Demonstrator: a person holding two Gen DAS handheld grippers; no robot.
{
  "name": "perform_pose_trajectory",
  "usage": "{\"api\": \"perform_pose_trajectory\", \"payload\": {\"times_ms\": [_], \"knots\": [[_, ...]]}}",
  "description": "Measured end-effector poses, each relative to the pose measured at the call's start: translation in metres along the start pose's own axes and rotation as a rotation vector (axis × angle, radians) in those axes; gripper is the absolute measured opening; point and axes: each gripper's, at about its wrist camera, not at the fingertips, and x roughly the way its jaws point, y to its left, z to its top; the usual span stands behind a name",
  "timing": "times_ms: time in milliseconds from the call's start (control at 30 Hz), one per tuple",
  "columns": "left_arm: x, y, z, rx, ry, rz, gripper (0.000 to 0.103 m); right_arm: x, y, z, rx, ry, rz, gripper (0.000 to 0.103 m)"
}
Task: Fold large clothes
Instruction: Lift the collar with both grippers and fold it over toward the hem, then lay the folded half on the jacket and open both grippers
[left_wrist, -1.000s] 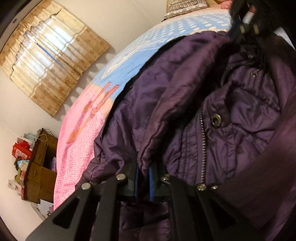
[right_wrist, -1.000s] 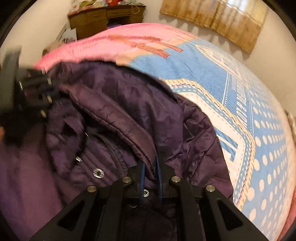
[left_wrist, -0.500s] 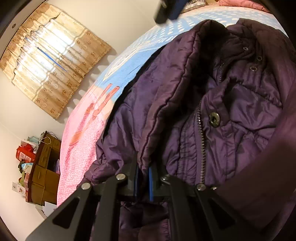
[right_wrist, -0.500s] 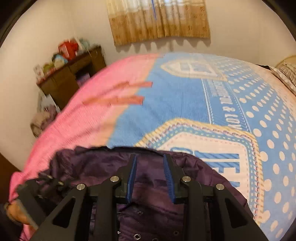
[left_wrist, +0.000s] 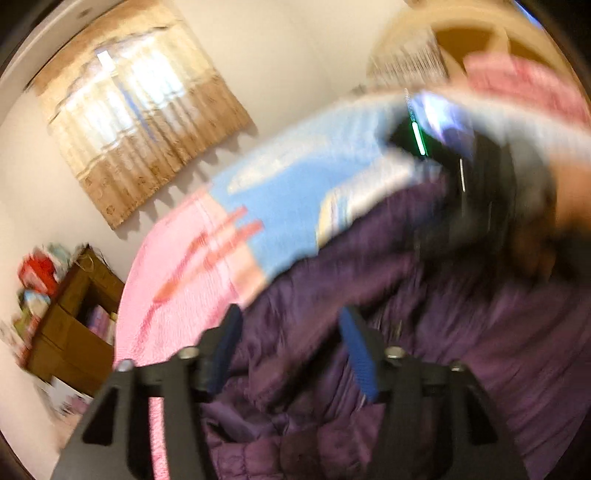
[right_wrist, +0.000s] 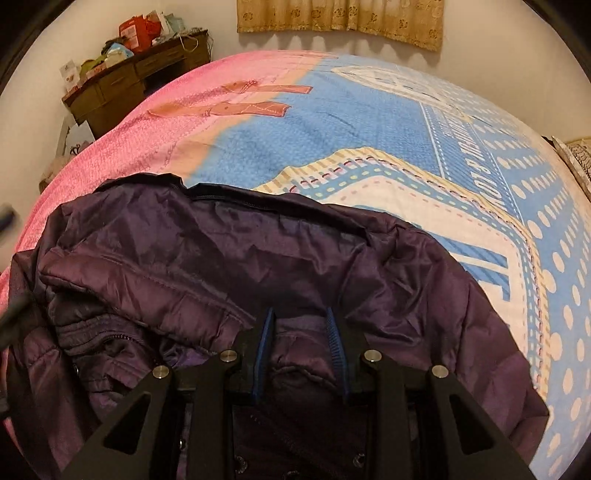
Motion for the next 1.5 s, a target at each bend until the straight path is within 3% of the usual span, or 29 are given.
{"api": "perform_pose_trajectory", "payload": {"times_ms": [67,133,267,300,400,600,800,1500], "knots": [[0.006,0.008,0.011,-0.08,0.0,0.017,0.073,0.0,0.0,-0.005,-0.002,-0.036,-0.002,0.031],[0.029,0.011,0.013,-0.133,0.056,0.036,0.073,-0.001,0.002,-0.007,-0.008,-0.061,-0.009,0.031],[0.097,0.007,-0.011,-0.159,0.262,0.098,0.073,-0.001,-0.002,-0.008,0.008,-0.08,0.017,0.031],[0.108,0.007,-0.021,-0.183,0.296,0.085,0.074,-0.001,-0.005,-0.009,0.019,-0.086,0.034,0.031],[0.11,0.009,-0.035,-0.256,0.273,0.07,0.079,-0.001,-0.01,-0.012,0.043,-0.103,0.069,0.032],[0.114,0.007,-0.041,-0.266,0.247,0.102,0.086,0.002,-0.012,-0.013,0.062,-0.108,0.089,0.032],[0.119,0.024,-0.041,-0.308,0.245,0.077,0.087,0.005,-0.014,-0.013,0.066,-0.112,0.093,0.032],[0.124,0.027,-0.044,-0.342,0.248,0.044,0.088,0.006,-0.011,-0.013,0.058,-0.112,0.08,0.032]]}}
